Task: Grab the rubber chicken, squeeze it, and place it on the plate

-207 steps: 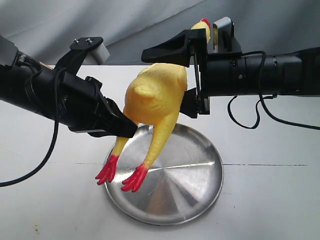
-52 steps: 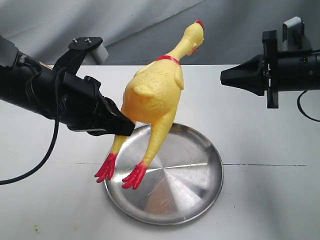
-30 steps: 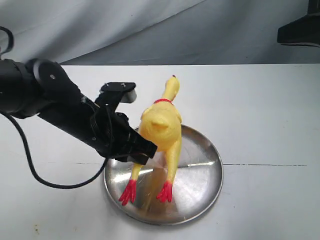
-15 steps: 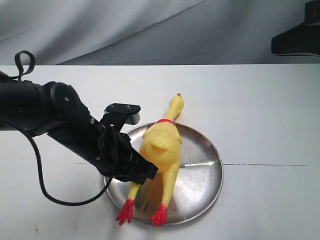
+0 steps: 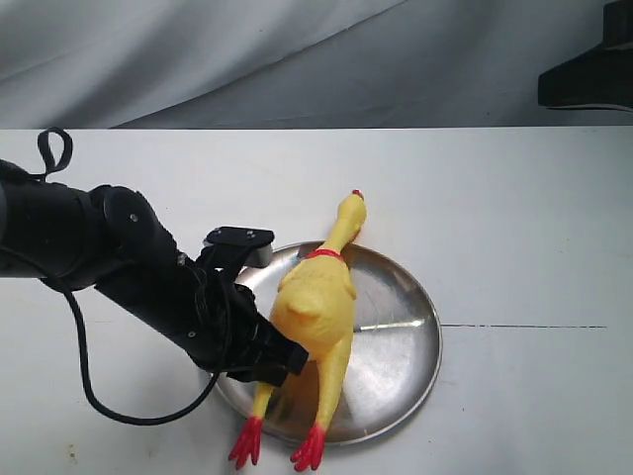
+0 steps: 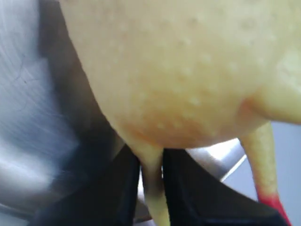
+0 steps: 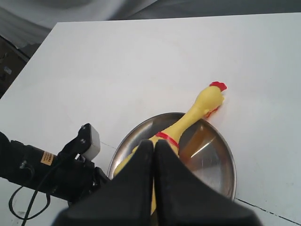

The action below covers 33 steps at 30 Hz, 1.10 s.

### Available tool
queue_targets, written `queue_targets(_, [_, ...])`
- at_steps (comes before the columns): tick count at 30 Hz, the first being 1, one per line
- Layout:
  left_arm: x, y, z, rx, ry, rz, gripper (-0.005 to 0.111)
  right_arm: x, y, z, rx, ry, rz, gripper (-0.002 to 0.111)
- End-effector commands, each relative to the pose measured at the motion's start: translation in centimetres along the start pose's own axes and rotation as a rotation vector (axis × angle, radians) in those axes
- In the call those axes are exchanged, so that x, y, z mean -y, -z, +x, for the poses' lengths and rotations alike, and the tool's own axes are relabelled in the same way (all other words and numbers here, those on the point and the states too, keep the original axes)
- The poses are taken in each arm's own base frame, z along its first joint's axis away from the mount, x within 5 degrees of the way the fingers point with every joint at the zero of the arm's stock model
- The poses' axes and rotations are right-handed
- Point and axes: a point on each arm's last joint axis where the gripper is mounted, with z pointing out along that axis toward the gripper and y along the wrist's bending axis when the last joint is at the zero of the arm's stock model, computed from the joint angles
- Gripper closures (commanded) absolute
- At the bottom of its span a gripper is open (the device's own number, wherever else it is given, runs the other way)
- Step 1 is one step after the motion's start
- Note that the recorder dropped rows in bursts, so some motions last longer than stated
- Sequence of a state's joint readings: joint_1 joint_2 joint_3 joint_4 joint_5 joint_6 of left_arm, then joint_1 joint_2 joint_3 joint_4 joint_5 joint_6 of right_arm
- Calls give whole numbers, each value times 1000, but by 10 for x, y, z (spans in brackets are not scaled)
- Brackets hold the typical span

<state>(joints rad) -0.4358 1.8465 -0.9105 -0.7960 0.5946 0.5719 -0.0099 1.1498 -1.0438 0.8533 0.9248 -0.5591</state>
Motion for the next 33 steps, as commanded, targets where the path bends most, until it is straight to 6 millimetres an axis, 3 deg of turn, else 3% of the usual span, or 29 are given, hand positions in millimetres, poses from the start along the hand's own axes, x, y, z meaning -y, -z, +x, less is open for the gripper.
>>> queue_targets(1, [-1, -12, 6, -67, 22, 25, 62, -2, 1, 0, -1, 10, -1, 108])
queue_targets(5, [-1, -11, 7, -74, 56, 26, 38, -2, 1, 1, -2, 10, -2, 108])
queue_targets(9, [-3, 5, 3, -75, 67, 48, 38, -2, 1, 1, -4, 10, -3, 108])
queue_targets(13, [-10, 43, -9, -46, 94, 98, 38, -2, 1, 1, -4, 10, -3, 108])
queue_targets(15, [-13, 67, -14, -13, 100, 120, 45, -2, 1, 1, -5, 19, -1, 108])
queue_targets(17, [-19, 90, -16, 28, 112, 132, 59, 0, 1, 1, -9, 61, 17, 108])
queue_targets(21, [-32, 131, -15, 163, 145, 102, 102, 7, -1, 6, -34, 100, 74, 108])
queue_targets(22, [-35, 140, -15, 198, 147, 90, 106, 10, -3, 9, -36, 90, 82, 108])
queue_targets(30, [-51, 199, -3, 434, 175, -12, 107, 37, -24, 42, -38, 9, 180, 108])
queue_targets(33, [-37, 242, 5, 717, 109, -181, 107, 30, -9, 38, 50, 62, 223, 108])
